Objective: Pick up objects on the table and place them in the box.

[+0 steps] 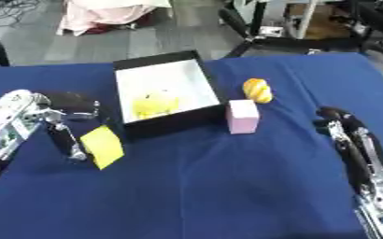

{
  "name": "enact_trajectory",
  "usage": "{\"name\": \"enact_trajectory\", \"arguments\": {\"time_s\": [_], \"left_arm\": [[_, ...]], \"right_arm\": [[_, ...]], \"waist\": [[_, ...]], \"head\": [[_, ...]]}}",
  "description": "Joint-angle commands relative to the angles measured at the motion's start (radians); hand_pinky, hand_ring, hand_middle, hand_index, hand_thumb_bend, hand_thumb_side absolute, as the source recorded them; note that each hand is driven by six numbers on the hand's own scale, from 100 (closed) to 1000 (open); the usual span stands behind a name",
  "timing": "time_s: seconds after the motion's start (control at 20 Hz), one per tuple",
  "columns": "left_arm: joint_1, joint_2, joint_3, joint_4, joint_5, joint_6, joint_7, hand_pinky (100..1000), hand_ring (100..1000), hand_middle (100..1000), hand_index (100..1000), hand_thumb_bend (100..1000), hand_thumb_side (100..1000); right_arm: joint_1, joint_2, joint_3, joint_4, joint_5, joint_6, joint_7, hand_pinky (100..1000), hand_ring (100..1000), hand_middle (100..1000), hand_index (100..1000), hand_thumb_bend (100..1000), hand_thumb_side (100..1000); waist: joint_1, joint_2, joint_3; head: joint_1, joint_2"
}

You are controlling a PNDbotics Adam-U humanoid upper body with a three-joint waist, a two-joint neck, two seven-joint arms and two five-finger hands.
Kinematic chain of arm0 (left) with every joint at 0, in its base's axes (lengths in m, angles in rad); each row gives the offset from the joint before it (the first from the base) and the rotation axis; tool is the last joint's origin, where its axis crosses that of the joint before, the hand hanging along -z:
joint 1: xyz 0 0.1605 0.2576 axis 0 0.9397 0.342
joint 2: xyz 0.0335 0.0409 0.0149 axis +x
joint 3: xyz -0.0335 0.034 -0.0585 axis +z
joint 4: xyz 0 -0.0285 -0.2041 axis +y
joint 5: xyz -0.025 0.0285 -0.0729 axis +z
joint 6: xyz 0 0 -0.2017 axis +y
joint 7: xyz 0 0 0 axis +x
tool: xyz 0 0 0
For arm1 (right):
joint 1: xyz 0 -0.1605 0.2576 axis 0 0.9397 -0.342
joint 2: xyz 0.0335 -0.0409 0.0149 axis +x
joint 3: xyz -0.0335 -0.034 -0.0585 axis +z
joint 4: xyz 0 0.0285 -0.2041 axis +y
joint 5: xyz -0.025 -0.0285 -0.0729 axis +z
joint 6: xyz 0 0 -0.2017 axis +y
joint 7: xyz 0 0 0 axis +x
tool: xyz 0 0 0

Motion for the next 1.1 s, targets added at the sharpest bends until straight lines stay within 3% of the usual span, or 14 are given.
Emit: {"name": "enact_trajectory", "arguments": {"time_s": [0.05,0.25,0.5,0.7,0.9,0.95,1.05,1.1], "left_arm": [[-0.023,0.015,0.015,-0.007,0.006,-0.139,-0.145,782,633,631,759,422,205],[-0.030,0.034,0.027,-0.045,0.040,-0.118,-0.154,747,545,517,650,397,193],[-0.053,0.065,0.045,-0.114,0.091,-0.079,-0.192,757,541,505,633,410,200],[-0.115,0.103,0.125,-0.211,0.125,-0.010,-0.207,765,546,513,640,419,194],[-0.160,0.075,0.169,-0.196,0.123,0.051,-0.173,761,548,516,645,414,195],[-0.164,0.070,0.171,-0.189,0.119,0.055,-0.165,762,562,534,667,490,321],[-0.204,0.001,0.187,-0.123,0.056,0.098,-0.103,766,567,538,672,510,339],[-0.217,-0.035,0.191,-0.081,0.015,0.114,-0.064,772,592,565,696,537,396]], "right_arm": [[-0.008,-0.014,-0.003,-0.007,-0.001,-0.001,0.000,787,739,741,785,100,710],[-0.008,-0.014,-0.003,-0.006,-0.001,-0.001,-0.001,787,739,741,785,100,710],[-0.006,-0.015,-0.004,-0.005,0.000,0.000,-0.002,788,739,741,785,100,709],[-0.003,-0.017,-0.006,-0.004,0.000,0.000,-0.003,788,739,741,785,100,709],[-0.002,-0.016,-0.006,-0.002,0.000,0.000,-0.003,788,739,741,785,100,710],[-0.002,-0.016,-0.006,-0.002,0.000,0.000,-0.004,788,739,741,785,100,711],[-0.001,-0.014,-0.003,0.000,-0.001,0.001,-0.002,788,739,741,785,100,711],[-0.001,-0.013,-0.003,0.000,-0.002,0.001,-0.001,788,739,741,784,100,714]], "waist": [[0.001,-0.019,-0.002],[0.001,-0.021,-0.001],[0.002,-0.023,0.001],[0.002,-0.027,0.005],[0.002,-0.029,0.007],[0.001,-0.029,0.007],[-0.002,-0.030,0.005],[-0.004,-0.030,0.003]], "head": [[-0.001,-0.002],[-0.003,-0.002],[-0.004,-0.002],[-0.007,-0.002],[-0.011,-0.002],[-0.011,-0.002],[-0.008,-0.002],[-0.006,-0.002]]}}
